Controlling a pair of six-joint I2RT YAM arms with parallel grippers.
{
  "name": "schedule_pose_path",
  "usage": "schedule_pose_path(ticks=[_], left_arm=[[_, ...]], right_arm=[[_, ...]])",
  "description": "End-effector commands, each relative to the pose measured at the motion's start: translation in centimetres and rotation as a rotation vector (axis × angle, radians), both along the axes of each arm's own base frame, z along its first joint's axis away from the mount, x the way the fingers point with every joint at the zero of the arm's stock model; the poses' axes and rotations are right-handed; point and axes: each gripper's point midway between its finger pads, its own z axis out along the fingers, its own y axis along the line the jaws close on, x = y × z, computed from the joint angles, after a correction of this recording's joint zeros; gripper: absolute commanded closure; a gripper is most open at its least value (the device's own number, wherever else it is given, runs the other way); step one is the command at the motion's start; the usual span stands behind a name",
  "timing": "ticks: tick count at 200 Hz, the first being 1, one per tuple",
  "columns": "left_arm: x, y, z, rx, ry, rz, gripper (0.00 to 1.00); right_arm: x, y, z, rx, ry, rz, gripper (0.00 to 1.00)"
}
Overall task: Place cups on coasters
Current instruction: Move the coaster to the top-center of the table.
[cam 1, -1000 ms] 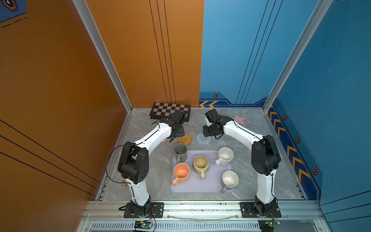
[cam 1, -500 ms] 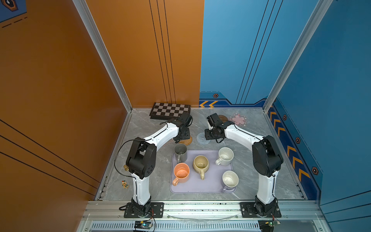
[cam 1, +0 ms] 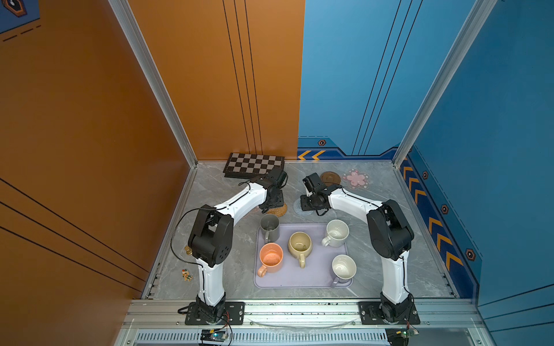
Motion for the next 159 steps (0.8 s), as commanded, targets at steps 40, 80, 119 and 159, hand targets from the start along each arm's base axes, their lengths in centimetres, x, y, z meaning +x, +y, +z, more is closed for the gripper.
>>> schedule_pose_path(ticks=[40,80,119,159], left_arm=[[-0.5,1.8,2.8,0.007,-0.047,0.006,0.52],[-0.8,4.2,3.6,0.004,-0.058,0.046,0.52],[-0.9,5.2,3.9,-0.003,-0.061,0.068,0.52],[-0.8,6.0,4.0,0.002,-0.065,0.087,0.53]], right_arm=[[0.7,0.5,-2.7,-0.024,0.01,-0.027,0.59],[1.0,0.2,-4.0,-0.041,0.025,-0.07,0.6],[1.8,0.3,-5.4,-0.049,0.055,-0.093,0.6],[3.8,0.3,-5.6,-0.064,0.044,-0.129,0.6]])
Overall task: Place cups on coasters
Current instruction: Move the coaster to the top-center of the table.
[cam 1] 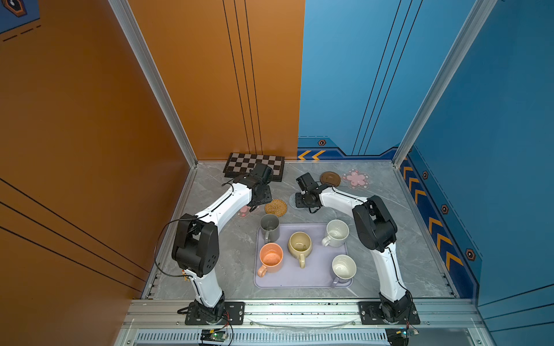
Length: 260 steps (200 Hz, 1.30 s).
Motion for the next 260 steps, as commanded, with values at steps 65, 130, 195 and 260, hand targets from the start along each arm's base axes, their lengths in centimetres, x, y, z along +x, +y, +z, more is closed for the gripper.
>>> schedule_pose_path(ticks=[65,130,195,260], left_arm=[[0.4,3.4,0.8,0.068,-0.031,0.084,0.54],[1.6,4.4,0.6,0.064,-0.052,0.121,0.53],[2.6,4.0,0.0,0.056,-0.043,0.124,0.54],[3.0,3.9,-0.8,0.046,-0.028,0.132,0.54]], right_arm=[[4.3,-3.4,-2.9,-0.056,0.069,-0.116,0.59],[7.7,-3.6,-2.9,-0.034,0.037,-0.13,0.58],[9.1,-4.5,-3.8,-0.029,0.031,-0.168,0.58],[11.3,-4.8,-3.9,-0.004,-0.002,-0.202,0.59]])
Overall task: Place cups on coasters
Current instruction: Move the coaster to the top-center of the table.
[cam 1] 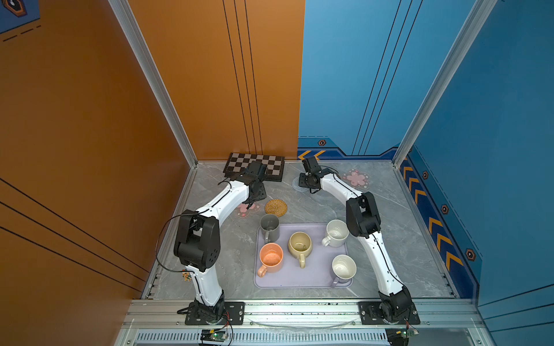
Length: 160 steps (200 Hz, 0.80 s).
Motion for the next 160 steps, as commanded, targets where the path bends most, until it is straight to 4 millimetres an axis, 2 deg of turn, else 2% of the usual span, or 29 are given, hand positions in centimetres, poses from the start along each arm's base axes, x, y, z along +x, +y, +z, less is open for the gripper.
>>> schedule_pose_path(ticks=[1,71,117,160], left_arm=[[0.7,0.4,0.0,-0.009,-0.003,0.029,0.54],[1.0,0.6,0.3,-0.013,-0.011,0.035,0.54],[1.1,0.3,-0.3,-0.024,0.003,0.036,0.54],[1.1,0.3,0.2,-0.035,-0.009,0.046,0.54]], right_arm=[[-0.8,-1.9,-4.2,-0.057,0.098,-0.045,0.59],[0.5,-3.3,-3.9,-0.034,0.086,-0.089,0.58],[0.6,-2.8,-3.9,0.004,0.095,-0.07,0.59],[0.9,-2.2,-4.9,0.061,0.117,-0.1,0.57]])
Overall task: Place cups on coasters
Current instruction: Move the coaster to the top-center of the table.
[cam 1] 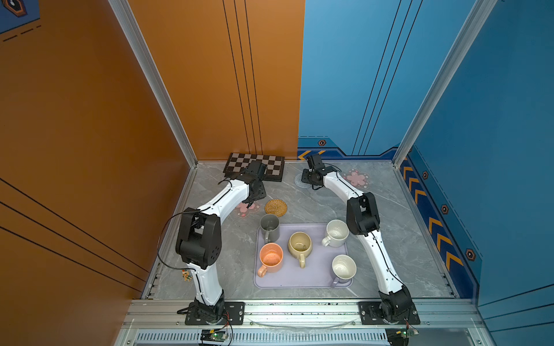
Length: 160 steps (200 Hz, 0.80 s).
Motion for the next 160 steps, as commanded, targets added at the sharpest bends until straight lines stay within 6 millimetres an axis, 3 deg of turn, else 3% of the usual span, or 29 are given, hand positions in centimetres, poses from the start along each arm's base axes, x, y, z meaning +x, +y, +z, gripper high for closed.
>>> schedule_pose_path(ticks=[1,42,72,120,160], left_arm=[[0.4,0.0,0.6,-0.026,-0.012,0.019,0.54],[0.4,-0.4,1.9,-0.036,-0.05,0.011,0.54],[0.3,-0.3,1.8,-0.037,-0.047,0.011,0.54],[-0.2,-0.8,2.2,-0.044,-0.052,-0.01,0.55],[-0.5,-1.3,3.2,-0.06,-0.071,-0.03,0.54]], right_arm=[[-1.6,-0.8,-5.1,0.003,0.14,-0.043,0.57],[-1.3,-0.2,-4.7,0.038,0.134,-0.049,0.57],[-1.6,0.3,-3.4,0.043,0.122,-0.036,0.53],[-1.1,2.0,1.9,0.144,0.011,0.018,0.46],[-1.6,2.0,6.8,0.155,-0.06,0.046,0.46]])
